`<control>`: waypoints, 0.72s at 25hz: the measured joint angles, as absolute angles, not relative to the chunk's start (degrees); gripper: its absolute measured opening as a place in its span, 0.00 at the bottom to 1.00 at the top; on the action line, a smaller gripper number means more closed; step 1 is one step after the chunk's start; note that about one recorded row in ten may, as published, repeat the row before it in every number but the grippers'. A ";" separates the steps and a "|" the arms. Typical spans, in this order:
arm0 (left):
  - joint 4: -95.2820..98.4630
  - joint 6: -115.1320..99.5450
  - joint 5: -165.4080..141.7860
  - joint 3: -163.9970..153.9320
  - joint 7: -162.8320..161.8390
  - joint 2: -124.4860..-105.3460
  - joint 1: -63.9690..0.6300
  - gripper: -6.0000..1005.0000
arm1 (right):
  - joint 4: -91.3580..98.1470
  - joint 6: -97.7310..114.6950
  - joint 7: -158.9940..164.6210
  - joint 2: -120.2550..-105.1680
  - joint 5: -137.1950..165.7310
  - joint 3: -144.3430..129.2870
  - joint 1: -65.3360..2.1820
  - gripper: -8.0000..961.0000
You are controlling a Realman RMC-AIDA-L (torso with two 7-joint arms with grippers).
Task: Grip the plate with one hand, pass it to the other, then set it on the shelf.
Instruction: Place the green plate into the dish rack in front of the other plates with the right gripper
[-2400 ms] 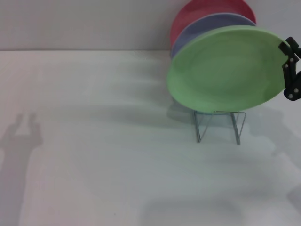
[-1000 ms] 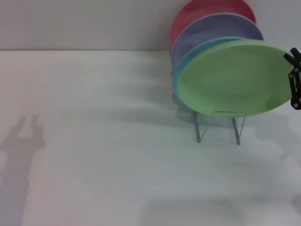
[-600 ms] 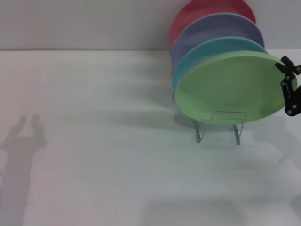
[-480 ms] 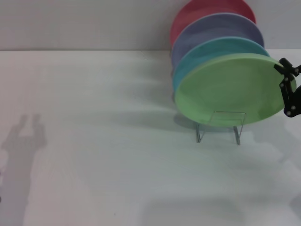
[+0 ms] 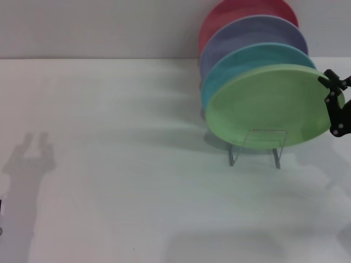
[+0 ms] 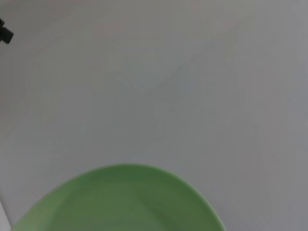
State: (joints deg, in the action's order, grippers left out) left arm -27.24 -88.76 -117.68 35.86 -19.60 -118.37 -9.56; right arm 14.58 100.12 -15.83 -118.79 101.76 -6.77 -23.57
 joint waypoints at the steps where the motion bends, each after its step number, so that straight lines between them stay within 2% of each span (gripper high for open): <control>1: -27.24 -88.76 -117.68 35.86 -19.60 -118.37 -9.57 0.26 | 14.52 99.98 -16.19 -118.81 101.77 -6.77 -23.55 0.12; 18: -27.35 -89.21 -117.69 35.69 -19.51 -118.24 -9.71 0.25 | 14.51 98.21 -14.76 -118.83 103.74 -6.71 -24.05 0.15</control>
State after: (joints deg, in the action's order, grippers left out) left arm -27.35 -89.21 -117.69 35.69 -19.51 -118.24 -9.71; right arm 14.51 98.21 -14.76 -118.83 103.74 -6.71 -24.05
